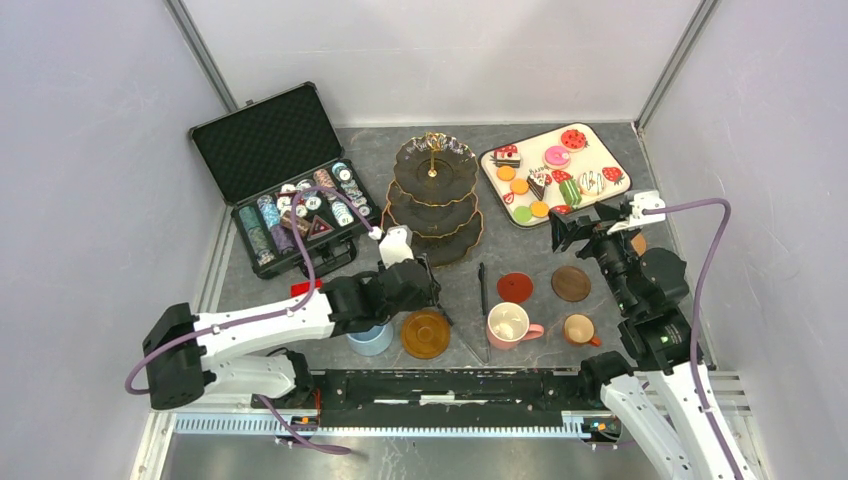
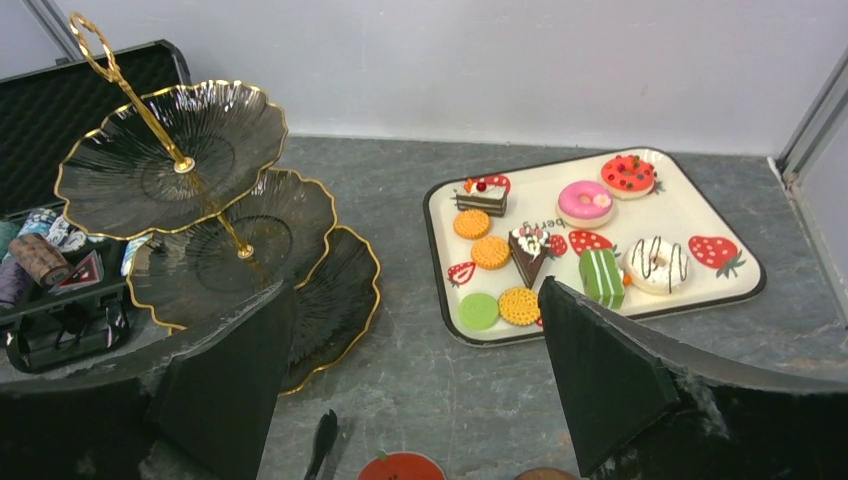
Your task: Serve the afternoon tea
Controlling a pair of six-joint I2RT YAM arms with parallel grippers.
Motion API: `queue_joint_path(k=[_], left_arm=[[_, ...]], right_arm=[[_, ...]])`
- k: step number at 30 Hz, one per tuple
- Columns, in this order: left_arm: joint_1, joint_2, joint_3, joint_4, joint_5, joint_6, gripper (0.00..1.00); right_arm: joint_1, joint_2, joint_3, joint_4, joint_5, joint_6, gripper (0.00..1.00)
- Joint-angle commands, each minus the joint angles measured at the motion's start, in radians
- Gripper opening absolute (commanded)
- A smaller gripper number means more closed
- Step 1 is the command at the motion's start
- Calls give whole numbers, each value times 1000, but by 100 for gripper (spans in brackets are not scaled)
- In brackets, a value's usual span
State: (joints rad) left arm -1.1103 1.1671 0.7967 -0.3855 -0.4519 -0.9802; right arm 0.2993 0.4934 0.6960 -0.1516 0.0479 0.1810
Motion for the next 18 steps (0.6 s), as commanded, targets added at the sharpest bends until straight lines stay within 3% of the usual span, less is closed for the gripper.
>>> queue_joint_path(k=[1, 8, 18], left_arm=[[-54, 48, -10, 7, -253, -200, 59], [-80, 247, 133, -196, -248, -332, 64], [-87, 399, 200, -159, -174, -358, 62]], right_arm=[[4, -6, -32, 33, -17, 41, 98], [5, -14, -84, 68, -45, 53, 98], [5, -42, -84, 38, -44, 44, 98]])
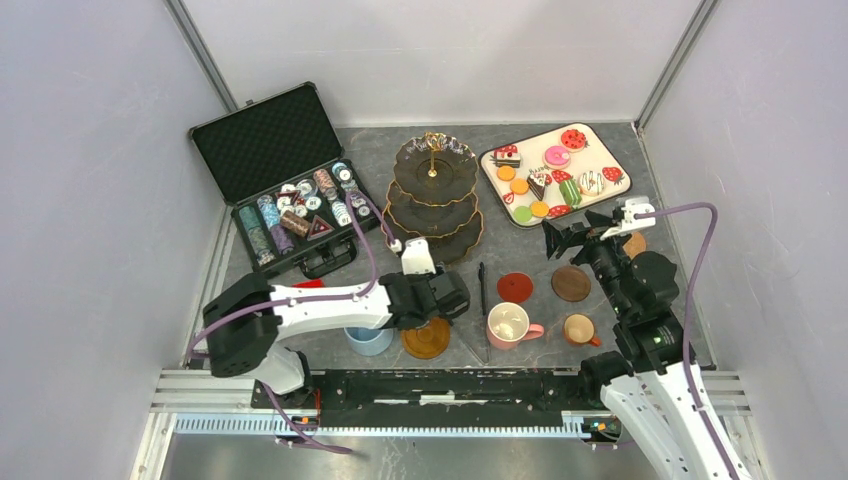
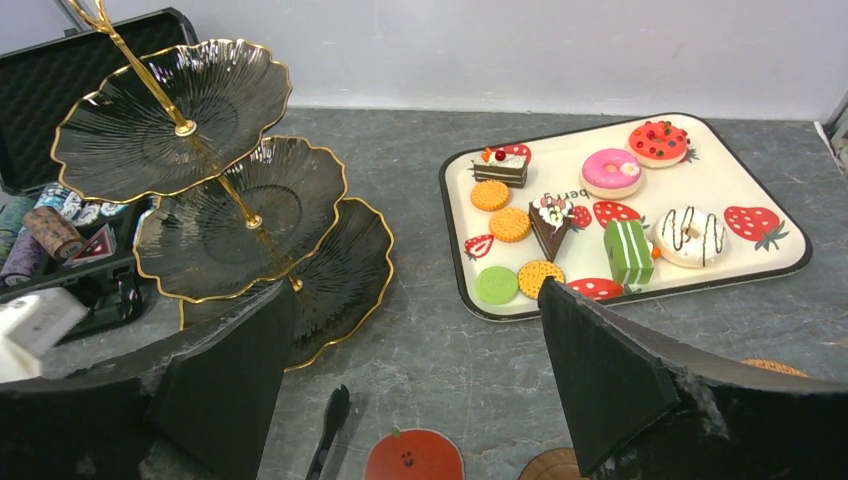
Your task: Serve the afternoon tea
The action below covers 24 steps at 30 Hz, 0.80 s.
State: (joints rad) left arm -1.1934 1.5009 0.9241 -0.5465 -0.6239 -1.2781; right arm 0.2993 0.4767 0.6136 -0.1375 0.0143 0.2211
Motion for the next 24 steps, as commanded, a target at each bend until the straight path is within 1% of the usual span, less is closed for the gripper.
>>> queue_joint_path(k=[1, 3, 5, 9, 12, 15, 22, 24], left_arm=[[-3, 84, 84, 3, 4, -61, 61], [-3, 110, 102, 1, 4, -61, 56], [-2, 135, 122, -15, 3, -68, 52], [-2, 170, 149, -48, 1, -89, 53], [-2, 185, 144, -51, 2, -101, 56], [11, 208, 142, -71, 7, -112, 56], [24, 237, 136, -70, 0, -95, 51], [29, 252, 143, -70, 5, -86, 48]], right_arm=[[4, -31, -1, 22, -11, 0, 98], [5, -42, -1, 16, -36, -6, 98], [4, -52, -1, 8, -29, -10, 98], [5, -65, 0, -2, -24, -15, 98], [4, -68, 2, -8, -24, -16, 98], [5, -73, -10, -2, -23, -16, 98], [4, -47, -12, -3, -27, -12, 98], [5, -49, -14, -9, -27, -11, 98]])
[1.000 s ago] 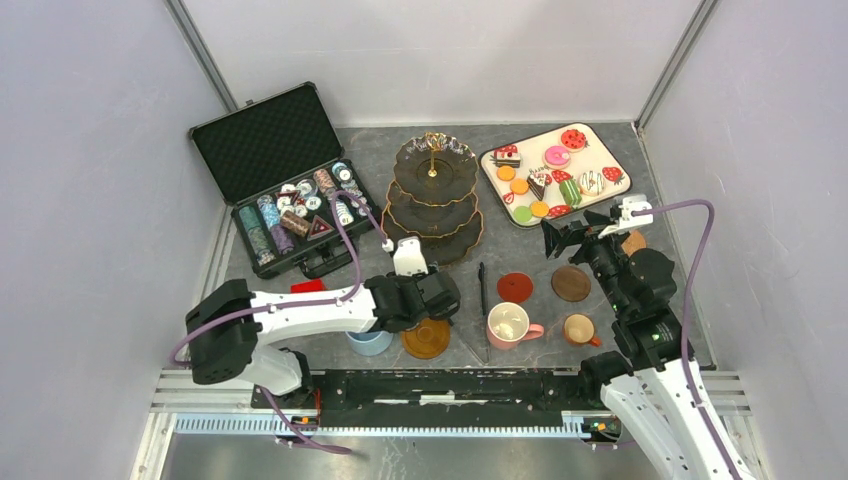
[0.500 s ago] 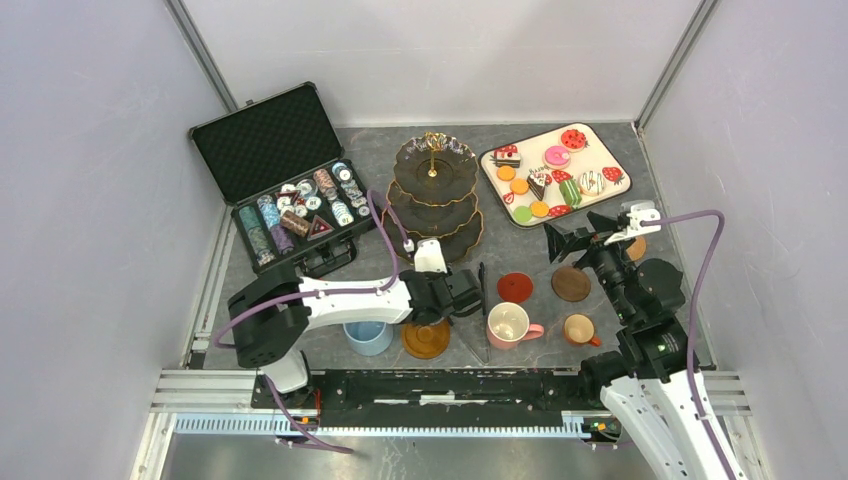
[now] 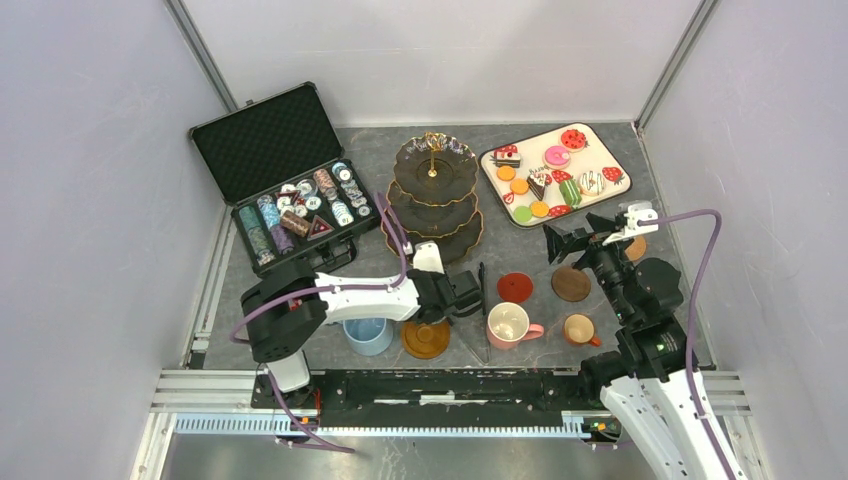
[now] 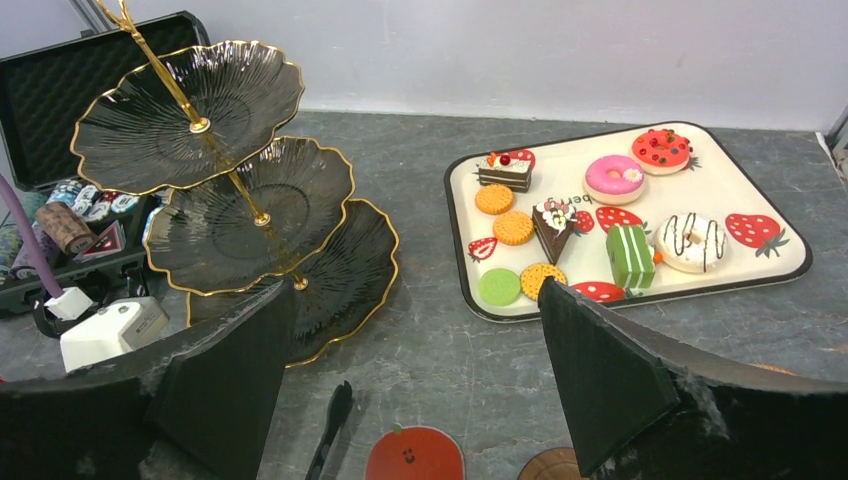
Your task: Serve the afternoon tea
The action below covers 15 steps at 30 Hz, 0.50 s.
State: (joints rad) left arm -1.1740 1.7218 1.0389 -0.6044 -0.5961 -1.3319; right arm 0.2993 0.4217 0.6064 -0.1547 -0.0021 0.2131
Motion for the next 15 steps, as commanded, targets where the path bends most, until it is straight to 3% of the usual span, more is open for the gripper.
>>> queue_joint_path(k=[1, 15], left_arm=[[11, 38, 32, -13, -21, -28, 46], [29, 58, 63, -52, -25, -9, 26]], right_arm=[[5, 2, -10, 9, -9, -3, 98], [5, -16, -8, -2, -6, -5, 98]])
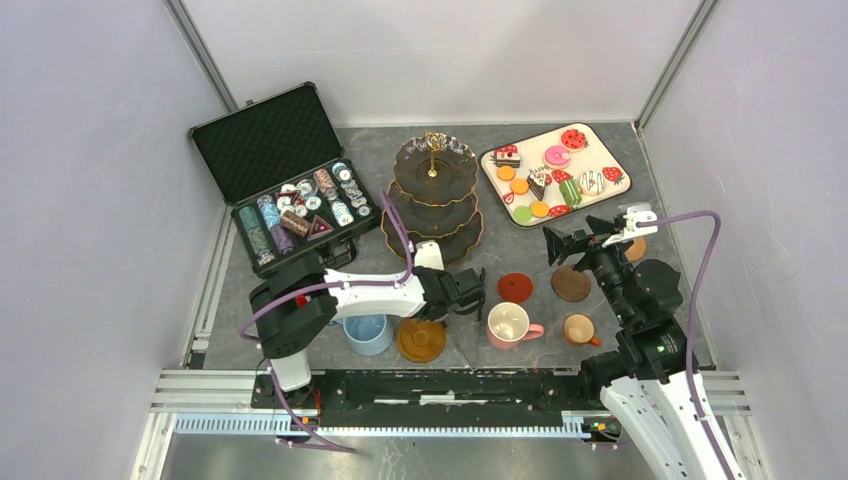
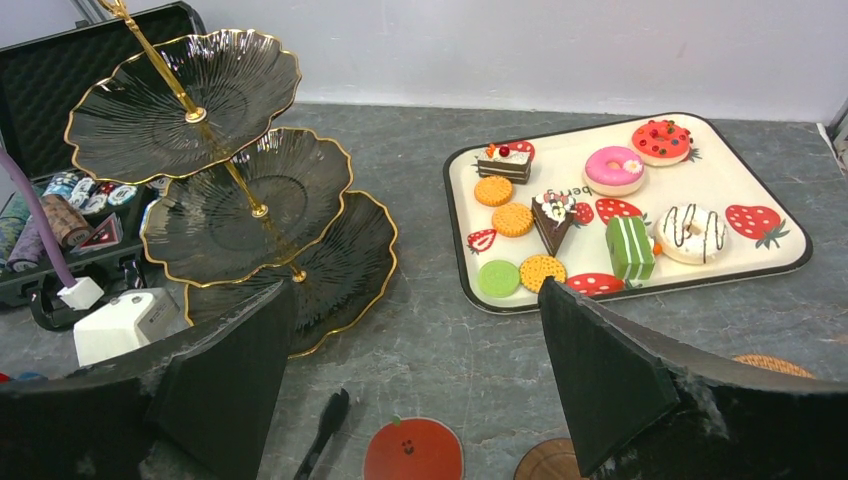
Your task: Serve the afternoon tea
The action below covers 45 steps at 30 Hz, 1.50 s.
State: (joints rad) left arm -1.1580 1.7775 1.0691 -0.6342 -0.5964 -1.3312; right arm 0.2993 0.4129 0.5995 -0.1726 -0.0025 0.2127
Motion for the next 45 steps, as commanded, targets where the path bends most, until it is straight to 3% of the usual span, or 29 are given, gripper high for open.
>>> queue_joint_path(k=[1, 11, 22, 33, 45], left_arm=[[16, 2, 32, -21, -25, -8, 25], [24, -22, 48, -20, -12, 19, 15], [50, -180, 35, -14, -36, 62, 9], [52, -492, -86, 37, -18, 92, 2], [52, -949, -395, 376, 168, 348, 2]], right_arm=[[4, -8, 1, 13, -5, -3, 98], [5, -2, -9, 18, -4, -7, 98], [4, 34, -19, 16, -10, -10, 98], [5, 175, 6, -30, -85, -91, 98], [7, 288, -19, -53, -199, -107, 98]])
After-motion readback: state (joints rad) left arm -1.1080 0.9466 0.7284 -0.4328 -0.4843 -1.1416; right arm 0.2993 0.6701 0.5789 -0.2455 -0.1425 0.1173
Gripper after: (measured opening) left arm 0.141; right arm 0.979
